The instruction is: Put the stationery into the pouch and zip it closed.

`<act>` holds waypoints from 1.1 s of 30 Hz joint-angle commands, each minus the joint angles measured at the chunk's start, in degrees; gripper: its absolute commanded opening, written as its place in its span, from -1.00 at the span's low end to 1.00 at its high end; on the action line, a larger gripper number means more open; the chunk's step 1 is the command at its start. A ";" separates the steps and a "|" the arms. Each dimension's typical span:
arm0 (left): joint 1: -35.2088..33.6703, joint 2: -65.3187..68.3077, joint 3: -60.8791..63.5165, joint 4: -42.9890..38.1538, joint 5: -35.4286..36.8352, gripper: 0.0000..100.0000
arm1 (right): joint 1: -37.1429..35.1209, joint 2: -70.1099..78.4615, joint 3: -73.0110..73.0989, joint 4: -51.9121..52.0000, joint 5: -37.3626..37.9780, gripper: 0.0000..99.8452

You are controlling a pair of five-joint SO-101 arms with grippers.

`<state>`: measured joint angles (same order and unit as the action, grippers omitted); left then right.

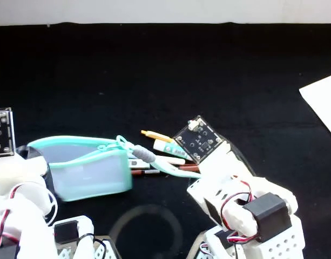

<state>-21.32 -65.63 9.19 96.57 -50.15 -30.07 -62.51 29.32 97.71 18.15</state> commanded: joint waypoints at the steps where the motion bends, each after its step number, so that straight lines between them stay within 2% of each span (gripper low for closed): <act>1: 1.01 0.40 -3.03 -1.14 0.44 -0.99 | -0.57 -0.22 -1.89 -0.92 -0.70 -0.40; 7: 1.01 0.40 -1.89 -0.09 0.35 -0.99 | -0.57 -0.22 -1.54 -0.57 -0.70 -0.40; 13: 1.01 -0.13 4.62 0.79 0.35 -0.99 | -1.01 -0.13 8.48 -0.57 -0.44 -0.40; 17: 1.01 -0.13 5.32 0.62 0.35 -0.99 | -6.02 -0.22 9.27 -1.19 -1.58 -0.41; 22: 1.01 -0.13 5.32 0.79 0.35 -0.99 | -16.13 -0.04 3.56 -10.33 -15.82 -0.41; 25: 1.01 -0.13 5.32 0.97 0.35 -0.99 | -17.71 0.04 2.95 -13.67 -20.22 -0.41; 27: 1.01 -0.13 5.32 0.97 0.44 -0.99 | -16.22 0.04 4.00 -13.41 -18.37 -0.41; 31: 1.01 -0.13 5.32 1.05 0.53 -0.99 | -9.01 0.13 14.29 -14.99 -5.71 -0.41; 33: 1.01 -0.13 5.32 1.05 0.35 -0.99 | -5.49 -0.13 21.05 -19.56 -2.46 -0.41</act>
<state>-21.05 -65.80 13.14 96.75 -50.33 -40.35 -62.33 43.56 82.95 10.42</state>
